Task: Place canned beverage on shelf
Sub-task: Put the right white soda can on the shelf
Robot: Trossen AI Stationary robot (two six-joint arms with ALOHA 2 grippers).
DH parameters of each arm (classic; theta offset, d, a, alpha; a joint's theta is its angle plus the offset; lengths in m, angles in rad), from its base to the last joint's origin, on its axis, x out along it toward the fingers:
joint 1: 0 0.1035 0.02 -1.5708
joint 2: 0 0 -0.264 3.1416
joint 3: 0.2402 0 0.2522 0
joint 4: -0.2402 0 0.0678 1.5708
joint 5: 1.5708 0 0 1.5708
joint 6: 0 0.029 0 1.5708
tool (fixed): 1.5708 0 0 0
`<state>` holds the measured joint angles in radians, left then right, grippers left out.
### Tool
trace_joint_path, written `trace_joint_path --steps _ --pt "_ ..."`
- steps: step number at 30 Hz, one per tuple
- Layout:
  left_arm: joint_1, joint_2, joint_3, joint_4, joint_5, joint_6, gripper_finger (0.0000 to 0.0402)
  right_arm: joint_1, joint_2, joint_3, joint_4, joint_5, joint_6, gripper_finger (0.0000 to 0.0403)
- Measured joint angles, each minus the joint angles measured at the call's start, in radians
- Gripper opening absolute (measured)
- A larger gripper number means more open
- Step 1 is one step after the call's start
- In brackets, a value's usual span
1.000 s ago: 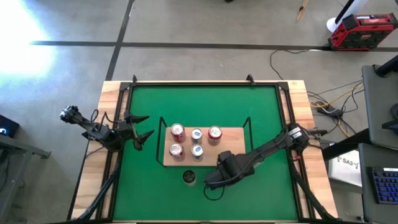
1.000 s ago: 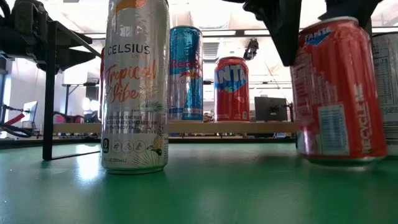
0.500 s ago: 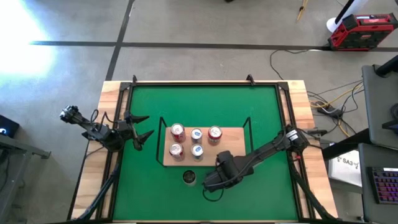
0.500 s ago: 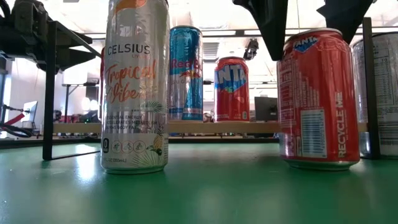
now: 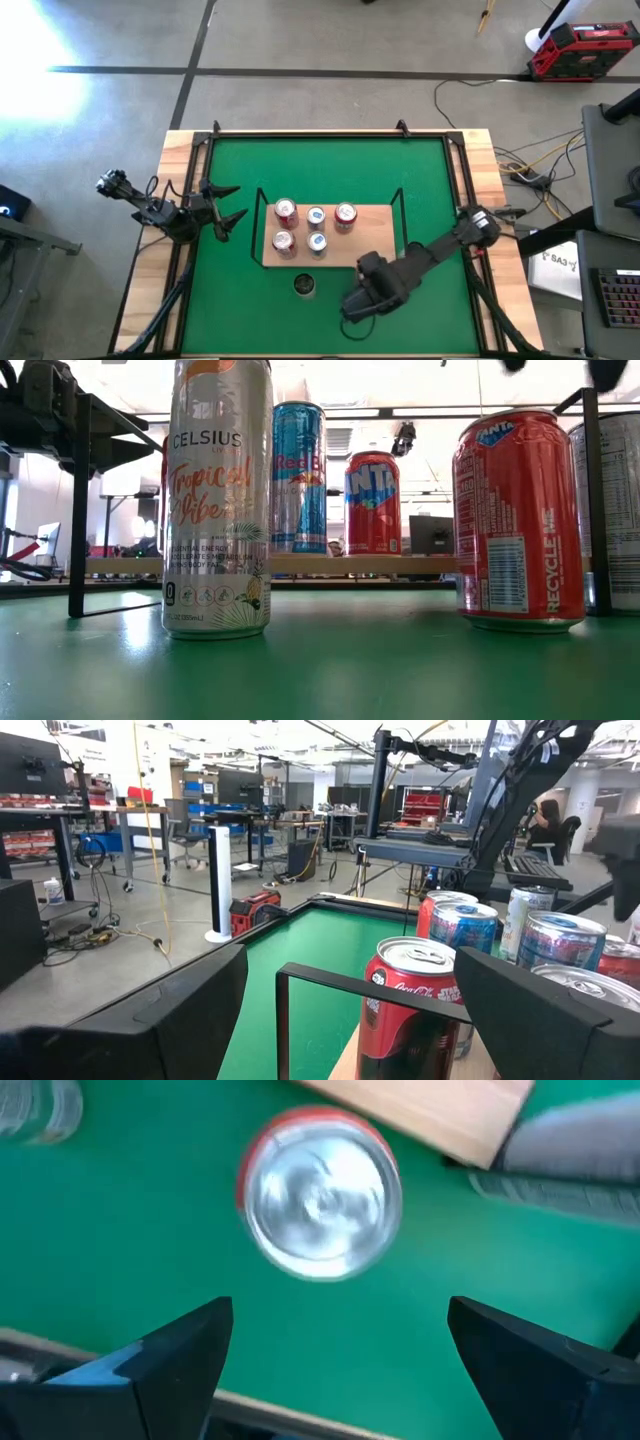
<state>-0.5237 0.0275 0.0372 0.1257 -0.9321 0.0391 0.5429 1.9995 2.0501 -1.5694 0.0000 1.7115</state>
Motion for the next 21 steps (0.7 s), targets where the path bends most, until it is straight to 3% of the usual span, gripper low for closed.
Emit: trace_joint_path --steps 5,9,12,15,21 --pt "0.0 0.0 0.0 0.0 0.0 0.0 0.034 0.079 -0.118 -0.095 -0.001 0.049 0.153 0.0361" --pt "0.0 0.0 0.0 0.0 0.0 0.0 0.034 0.139 -0.264 -0.255 -0.004 0.048 0.27 0.0361" --pt "0.0 0.0 0.0 0.0 0.0 0.0 0.034 0.166 -0.392 -0.381 -0.003 0.021 0.267 0.0361" --pt "0.0 0.0 0.0 0.0 0.0 0.0 0.034 0.168 -0.521 -0.489 -0.005 0.001 0.115 0.0361" --pt "0.0 0.0 0.0 0.0 0.0 0.0 0.034 0.131 -0.695 -0.66 -0.002 0.066 -0.447 0.0361"
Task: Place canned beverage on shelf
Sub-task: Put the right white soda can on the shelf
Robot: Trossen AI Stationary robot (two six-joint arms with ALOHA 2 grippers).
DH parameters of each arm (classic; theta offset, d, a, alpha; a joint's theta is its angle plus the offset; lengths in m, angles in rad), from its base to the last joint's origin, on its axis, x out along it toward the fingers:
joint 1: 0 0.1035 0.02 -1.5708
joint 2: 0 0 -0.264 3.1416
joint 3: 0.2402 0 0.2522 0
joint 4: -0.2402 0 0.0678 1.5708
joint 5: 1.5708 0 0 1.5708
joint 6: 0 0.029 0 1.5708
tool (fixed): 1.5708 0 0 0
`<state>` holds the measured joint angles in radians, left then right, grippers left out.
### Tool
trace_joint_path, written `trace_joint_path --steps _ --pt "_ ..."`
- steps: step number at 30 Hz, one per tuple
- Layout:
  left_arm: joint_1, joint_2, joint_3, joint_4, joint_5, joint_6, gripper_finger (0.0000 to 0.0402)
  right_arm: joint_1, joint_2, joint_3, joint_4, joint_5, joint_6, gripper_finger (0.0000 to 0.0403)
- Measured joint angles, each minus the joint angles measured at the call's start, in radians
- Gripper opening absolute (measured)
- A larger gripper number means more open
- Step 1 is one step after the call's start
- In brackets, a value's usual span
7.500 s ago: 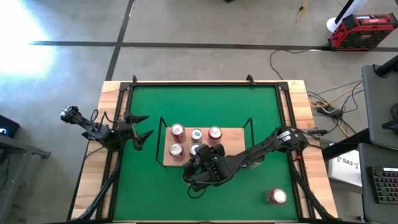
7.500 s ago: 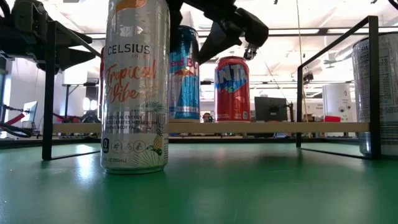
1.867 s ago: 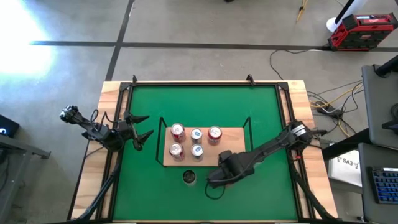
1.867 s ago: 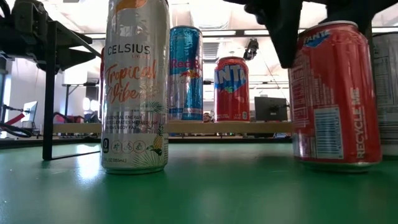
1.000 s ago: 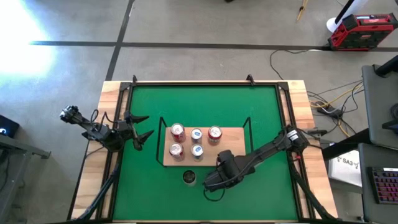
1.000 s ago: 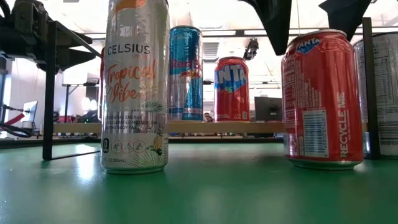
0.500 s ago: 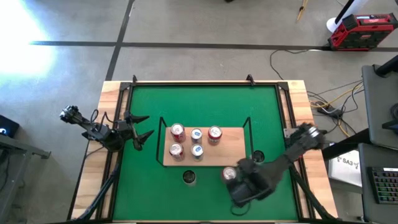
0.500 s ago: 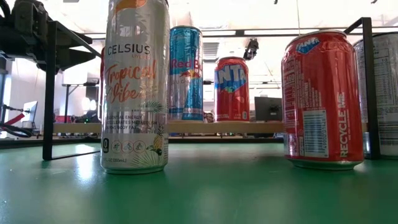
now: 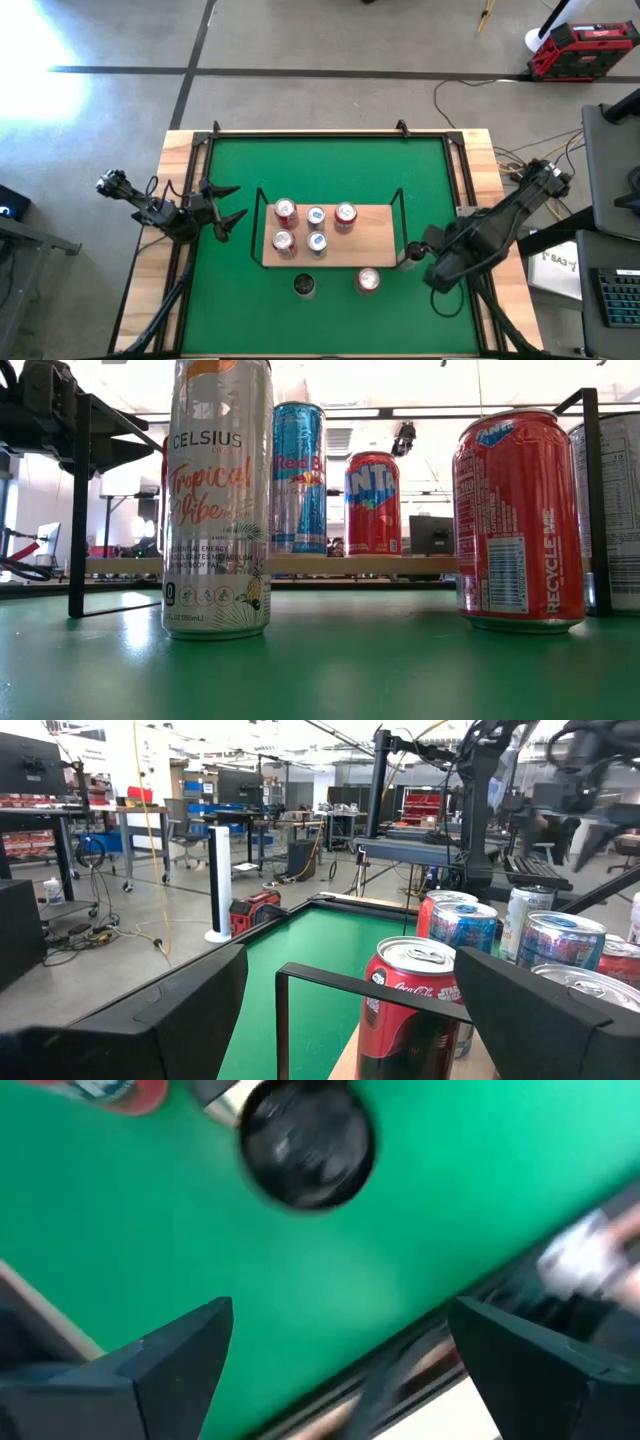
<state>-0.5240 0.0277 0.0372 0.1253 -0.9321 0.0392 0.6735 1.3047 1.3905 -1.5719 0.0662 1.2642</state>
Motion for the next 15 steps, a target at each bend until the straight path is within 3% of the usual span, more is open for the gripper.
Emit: trace_joint_path --steps 8,15 --pt "0.0 0.0 0.0 0.0 0.0 0.0 0.034 -0.053 -0.066 -0.121 0.017 0.17 -0.444 0.0361" --pt "0.0 0.0 0.0 0.0 0.0 0.0 0.034 -0.061 -0.043 -0.135 0.066 0.077 -0.616 0.0361"
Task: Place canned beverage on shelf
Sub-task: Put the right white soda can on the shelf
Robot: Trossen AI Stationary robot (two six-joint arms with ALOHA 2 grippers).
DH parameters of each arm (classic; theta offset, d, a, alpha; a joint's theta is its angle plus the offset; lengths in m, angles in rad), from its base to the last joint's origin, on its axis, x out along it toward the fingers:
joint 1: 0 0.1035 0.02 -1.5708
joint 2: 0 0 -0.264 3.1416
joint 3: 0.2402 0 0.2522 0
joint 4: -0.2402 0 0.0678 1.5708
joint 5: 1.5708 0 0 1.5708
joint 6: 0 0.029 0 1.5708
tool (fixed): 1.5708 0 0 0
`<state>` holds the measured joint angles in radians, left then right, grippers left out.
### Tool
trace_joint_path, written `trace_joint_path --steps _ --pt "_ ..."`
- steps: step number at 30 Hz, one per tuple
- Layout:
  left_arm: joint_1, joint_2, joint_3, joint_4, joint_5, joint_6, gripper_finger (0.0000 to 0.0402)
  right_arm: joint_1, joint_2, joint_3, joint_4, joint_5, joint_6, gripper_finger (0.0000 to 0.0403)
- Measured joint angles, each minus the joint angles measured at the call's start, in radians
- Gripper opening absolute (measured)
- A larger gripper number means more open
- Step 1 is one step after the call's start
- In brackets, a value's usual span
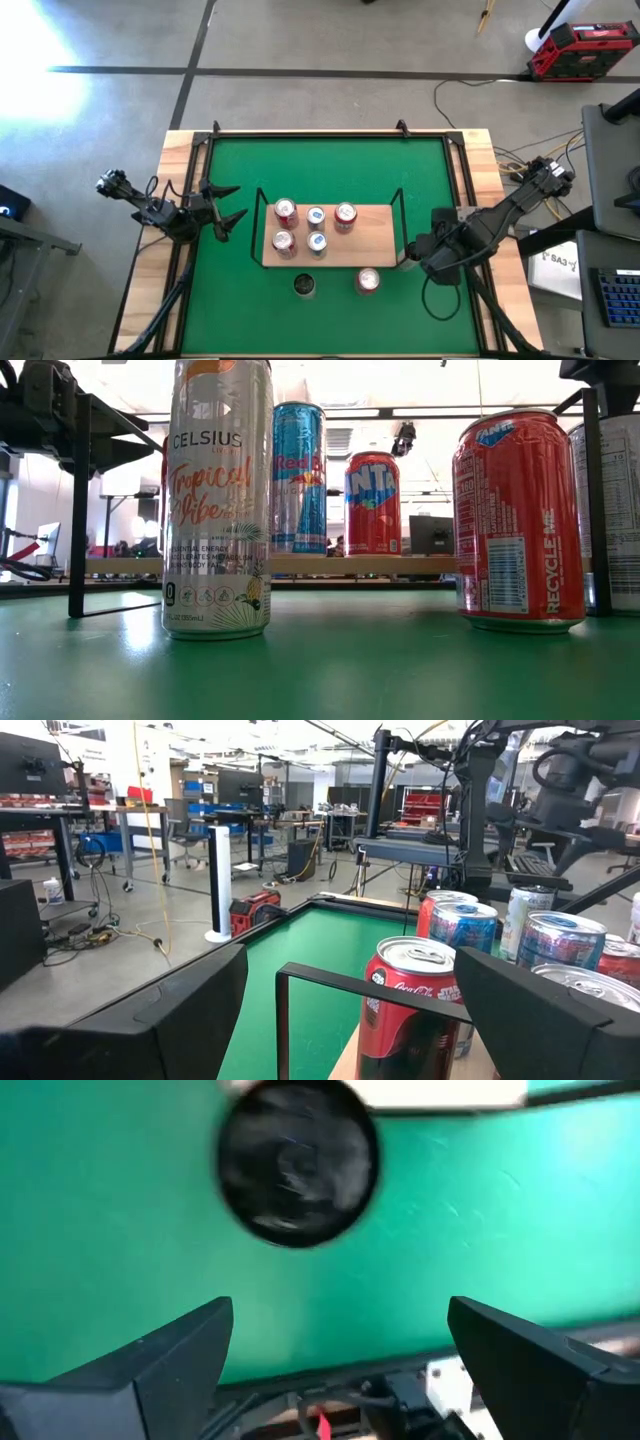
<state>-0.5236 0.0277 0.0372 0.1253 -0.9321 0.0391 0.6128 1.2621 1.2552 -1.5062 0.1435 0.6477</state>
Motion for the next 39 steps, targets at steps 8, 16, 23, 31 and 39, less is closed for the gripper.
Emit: trace_joint_path --steps 8,16,23,31,39 --pt "0.0 0.0 0.0 0.001 0.0 0.0 0.034 -0.005 0.004 0.004 0.074 0.052 -0.117 0.0361" --pt "0.0 0.0 0.0 0.0 0.0 0.0 0.034 -0.005 0.025 -0.001 0.157 0.067 -0.194 0.0361" --pt "0.0 0.0 0.0 0.0 0.0 0.0 0.034 -0.031 0.083 -0.009 0.165 0.067 -0.251 0.0361" --pt "0.0 0.0 0.0 0.0 0.0 0.0 0.034 -0.114 0.128 -0.013 0.196 -0.02 -0.306 0.0361" --pt "0.0 0.0 0.0 0.0 0.0 0.0 0.034 -0.195 0.11 -0.04 0.265 -0.151 -0.299 0.0341"
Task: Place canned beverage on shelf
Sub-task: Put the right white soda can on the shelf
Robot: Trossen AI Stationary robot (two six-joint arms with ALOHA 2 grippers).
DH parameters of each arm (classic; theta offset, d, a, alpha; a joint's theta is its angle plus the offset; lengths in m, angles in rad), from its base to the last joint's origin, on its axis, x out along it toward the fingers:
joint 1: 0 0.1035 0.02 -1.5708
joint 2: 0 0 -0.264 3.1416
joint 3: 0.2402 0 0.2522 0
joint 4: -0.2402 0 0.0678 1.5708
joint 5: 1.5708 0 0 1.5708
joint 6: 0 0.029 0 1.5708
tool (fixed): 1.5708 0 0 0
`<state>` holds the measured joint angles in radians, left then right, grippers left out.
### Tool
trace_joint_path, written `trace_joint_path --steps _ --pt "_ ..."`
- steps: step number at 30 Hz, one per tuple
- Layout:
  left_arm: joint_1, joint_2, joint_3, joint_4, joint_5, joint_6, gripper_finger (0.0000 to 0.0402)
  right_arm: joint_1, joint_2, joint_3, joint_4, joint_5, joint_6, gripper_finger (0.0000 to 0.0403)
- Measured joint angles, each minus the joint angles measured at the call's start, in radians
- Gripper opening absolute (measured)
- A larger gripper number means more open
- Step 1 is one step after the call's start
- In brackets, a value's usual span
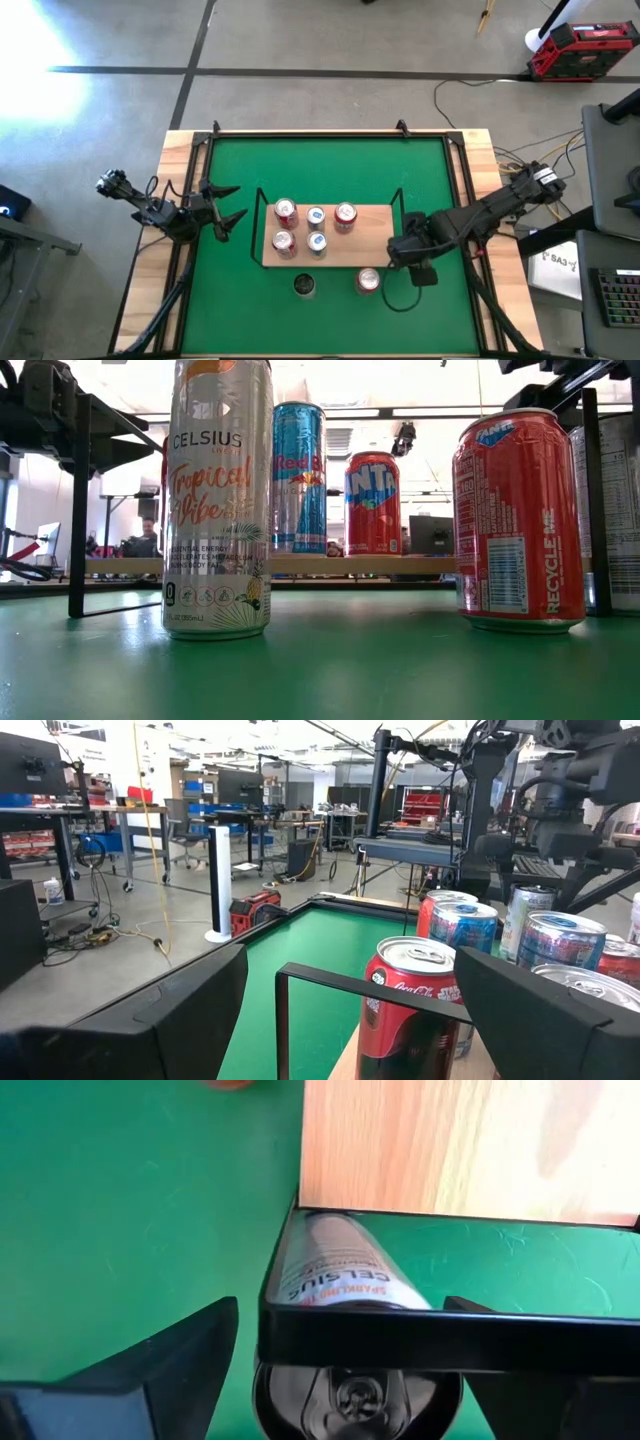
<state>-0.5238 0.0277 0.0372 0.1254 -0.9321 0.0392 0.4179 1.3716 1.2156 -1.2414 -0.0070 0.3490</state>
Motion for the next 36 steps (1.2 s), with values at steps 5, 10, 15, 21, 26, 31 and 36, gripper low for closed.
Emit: trace_joint_path --steps 5,10,15,21,26,31,36 --pt "0.0 0.0 0.0 0.0 0.0 0.0 0.034 0.0 0.0 -0.003 0.015 0.032 0.068 0.0307" --pt "0.0 0.0 0.0 0.0 0.0 0.0 0.034 0.0 -0.001 -0.005 0.015 0.033 0.126 0.0249" --pt "0.0 0.0 0.0 0.0 0.0 0.0 0.034 0.0 -0.001 -0.005 0.013 0.034 0.175 0.0237" --pt "0.0 0.0 0.0 0.0 0.0 0.0 0.034 0.001 -0.003 -0.005 -0.013 0.033 0.324 0.0237" --pt "0.0 0.0 0.0 0.0 0.0 0.0 0.034 0.018 -0.007 0.001 -0.046 0.025 0.491 0.0237" --pt "0.0 0.0 0.0 0.0 0.0 0.0 0.034 0.058 -0.031 0.004 -0.045 0.025 0.671 0.024" --pt "0.0 0.0 0.0 0.0 0.0 0.0 0.034 0.111 -0.057 0.004 -0.08 0.032 1.008 0.0243"
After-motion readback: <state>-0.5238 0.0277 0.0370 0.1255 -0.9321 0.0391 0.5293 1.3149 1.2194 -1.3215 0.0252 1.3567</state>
